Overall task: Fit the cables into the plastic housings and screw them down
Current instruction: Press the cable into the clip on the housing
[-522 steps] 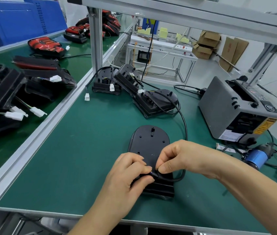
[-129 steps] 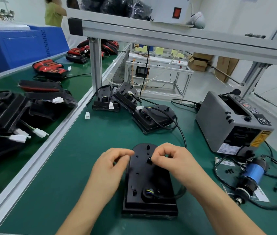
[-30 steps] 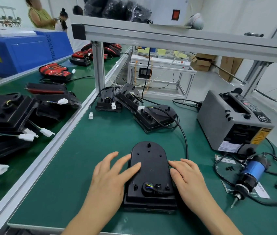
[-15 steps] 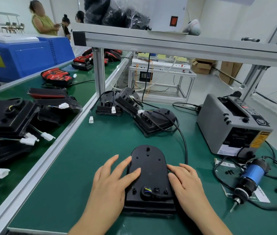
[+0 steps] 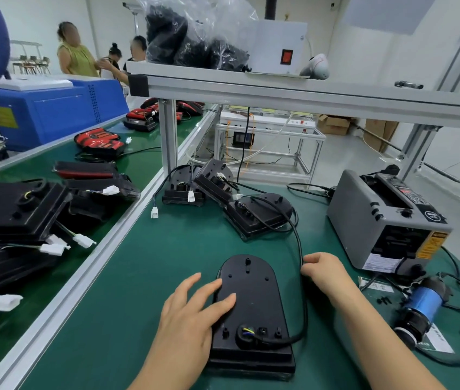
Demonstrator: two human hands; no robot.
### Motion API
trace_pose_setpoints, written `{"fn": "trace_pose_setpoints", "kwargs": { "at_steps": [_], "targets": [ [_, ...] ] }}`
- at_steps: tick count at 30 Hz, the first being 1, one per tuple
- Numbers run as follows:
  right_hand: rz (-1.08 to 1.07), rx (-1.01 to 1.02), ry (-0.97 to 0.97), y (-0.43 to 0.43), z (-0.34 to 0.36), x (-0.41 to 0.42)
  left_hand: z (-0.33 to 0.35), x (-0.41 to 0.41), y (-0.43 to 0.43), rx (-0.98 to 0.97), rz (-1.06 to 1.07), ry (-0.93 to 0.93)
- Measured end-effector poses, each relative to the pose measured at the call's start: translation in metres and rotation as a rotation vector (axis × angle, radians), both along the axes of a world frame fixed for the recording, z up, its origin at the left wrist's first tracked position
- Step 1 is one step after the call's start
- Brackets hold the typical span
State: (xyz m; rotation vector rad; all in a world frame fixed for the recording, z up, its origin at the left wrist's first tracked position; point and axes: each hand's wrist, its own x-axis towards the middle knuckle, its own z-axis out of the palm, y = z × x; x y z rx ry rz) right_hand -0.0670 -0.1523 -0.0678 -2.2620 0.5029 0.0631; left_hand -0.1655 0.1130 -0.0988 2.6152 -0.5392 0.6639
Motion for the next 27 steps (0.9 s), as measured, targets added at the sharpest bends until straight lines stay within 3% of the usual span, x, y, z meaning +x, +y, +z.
{"fn": "trace_pose_setpoints", "kwargs": {
  "at_steps": [2,6,8,10,15,18,22,24,27],
  "targets": [
    [0.000,-0.039,-0.014,0.001,0.000,0.006,0.000,0.001,0.000,0.000,-0.007,-0.006],
    [0.024,-0.378,0.074,0.007,0.007,0.012,0.000,0.002,0.000,0.004,-0.013,-0.028],
    [0.014,-0.404,0.056,0.007,0.008,0.016,-0.003,0.002,0.002,0.009,-0.021,-0.030],
    [-0.027,-0.332,-0.061,0.003,0.008,0.019,-0.004,0.002,0.003,0.023,-0.031,-0.010],
    [-0.054,0.111,-0.563,0.008,0.016,0.001,0.003,0.003,0.005,-0.006,-0.080,0.047],
    [-0.004,0.182,-0.731,0.015,0.024,-0.010,0.013,0.017,0.011,-0.248,-0.133,0.146],
    [0.108,0.211,-0.815,0.021,0.032,-0.017,0.037,0.054,0.015,-0.536,0.124,0.150],
    [0.183,0.197,-0.794,0.024,0.033,-0.017,0.048,0.071,0.020,-0.497,0.222,0.186],
    [0.249,0.192,-0.750,0.027,0.035,-0.013,0.052,0.091,0.029,-0.193,0.312,0.219]
  ]
}}
